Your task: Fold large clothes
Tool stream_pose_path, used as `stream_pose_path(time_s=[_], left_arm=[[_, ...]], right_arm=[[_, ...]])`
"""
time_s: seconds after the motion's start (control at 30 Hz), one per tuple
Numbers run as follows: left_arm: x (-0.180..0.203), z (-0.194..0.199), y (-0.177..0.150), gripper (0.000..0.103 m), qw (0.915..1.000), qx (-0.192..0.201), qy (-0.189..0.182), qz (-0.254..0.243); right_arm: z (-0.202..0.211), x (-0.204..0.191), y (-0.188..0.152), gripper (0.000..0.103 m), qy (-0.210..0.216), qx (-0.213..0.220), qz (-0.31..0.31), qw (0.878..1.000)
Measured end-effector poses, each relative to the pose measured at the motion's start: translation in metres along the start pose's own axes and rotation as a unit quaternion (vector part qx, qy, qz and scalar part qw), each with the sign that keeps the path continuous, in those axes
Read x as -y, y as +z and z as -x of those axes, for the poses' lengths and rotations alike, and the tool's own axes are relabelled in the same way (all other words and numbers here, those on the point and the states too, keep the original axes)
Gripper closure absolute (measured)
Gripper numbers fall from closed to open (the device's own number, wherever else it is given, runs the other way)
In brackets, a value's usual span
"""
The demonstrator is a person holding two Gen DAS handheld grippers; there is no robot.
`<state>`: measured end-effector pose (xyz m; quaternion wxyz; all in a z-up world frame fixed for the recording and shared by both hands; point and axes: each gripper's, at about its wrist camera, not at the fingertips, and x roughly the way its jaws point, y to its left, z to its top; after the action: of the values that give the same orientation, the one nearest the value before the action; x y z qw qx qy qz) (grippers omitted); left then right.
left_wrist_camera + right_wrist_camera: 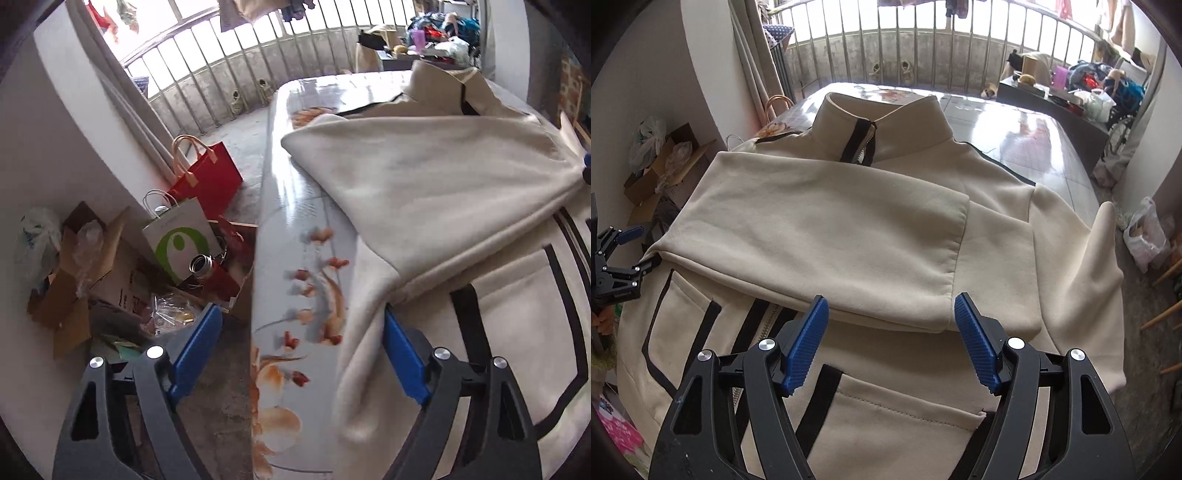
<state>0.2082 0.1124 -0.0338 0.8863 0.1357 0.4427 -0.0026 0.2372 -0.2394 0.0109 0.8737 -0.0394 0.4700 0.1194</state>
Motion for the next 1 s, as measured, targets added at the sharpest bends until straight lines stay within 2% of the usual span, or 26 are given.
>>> stream_pose_path(time_s=[0.13, 0.23, 0.37, 0.5, 0.53, 0.57, 0.63, 0.73, 0.8, 0.87, 0.93, 1.0], left_arm=[[-0.022, 0.004, -0.008, 0.021, 0.9987, 0.009, -0.003, 0.05], [-0.025, -0.005, -0.017, 0.021, 0.9975, -0.007, -0.014, 0.069], [-0.034, -0.003, -0.02, 0.021, 0.9932, -0.016, -0.055, 0.102], [-0.043, 0.024, -0.02, 0.021, 0.9898, 0.011, -0.09, 0.11], [-0.045, 0.034, -0.018, 0.021, 0.9887, 0.025, -0.097, 0.111], [-0.048, 0.043, -0.015, 0.021, 0.9875, 0.036, -0.107, 0.11], [-0.047, 0.056, -0.002, 0.021, 0.9842, 0.049, -0.132, 0.108], [-0.037, 0.062, 0.025, 0.02, 0.9764, 0.051, -0.177, 0.112], [-0.024, 0.057, 0.044, 0.018, 0.9708, 0.039, -0.206, 0.116], [-0.007, 0.048, 0.062, 0.017, 0.9669, 0.028, -0.226, 0.114], [0.016, 0.033, 0.079, 0.015, 0.9702, 0.017, -0.223, 0.094], [0.044, 0.016, 0.093, 0.013, 0.9771, 0.001, -0.202, 0.067]], right_arm=[[0.003, 0.006, 0.0, 0.035, -0.012, 0.002, -0.006, 1.0], [0.0, 0.017, 0.001, 0.036, -0.017, -0.002, -0.022, 1.0], [-0.003, 0.032, 0.006, 0.036, -0.024, 0.0, -0.043, 0.999], [0.003, 0.051, 0.016, 0.036, -0.028, 0.018, -0.064, 0.997], [0.002, 0.054, 0.019, 0.041, -0.023, 0.021, -0.07, 0.997], [0.0, 0.057, 0.021, 0.052, -0.015, 0.02, -0.072, 0.997], [-0.012, 0.058, 0.024, 0.057, -0.002, 0.006, -0.068, 0.998], [-0.042, 0.057, 0.023, 0.059, -0.005, -0.027, -0.058, 0.998], [-0.047, 0.053, 0.021, 0.059, -0.021, -0.015, -0.042, 0.999], [-0.043, 0.049, 0.022, 0.059, -0.028, -0.023, -0.042, 0.998], [-0.033, 0.045, 0.018, 0.056, -0.014, -0.017, -0.048, 0.999], [-0.02, 0.037, 0.008, 0.05, -0.014, -0.011, -0.037, 0.999]])
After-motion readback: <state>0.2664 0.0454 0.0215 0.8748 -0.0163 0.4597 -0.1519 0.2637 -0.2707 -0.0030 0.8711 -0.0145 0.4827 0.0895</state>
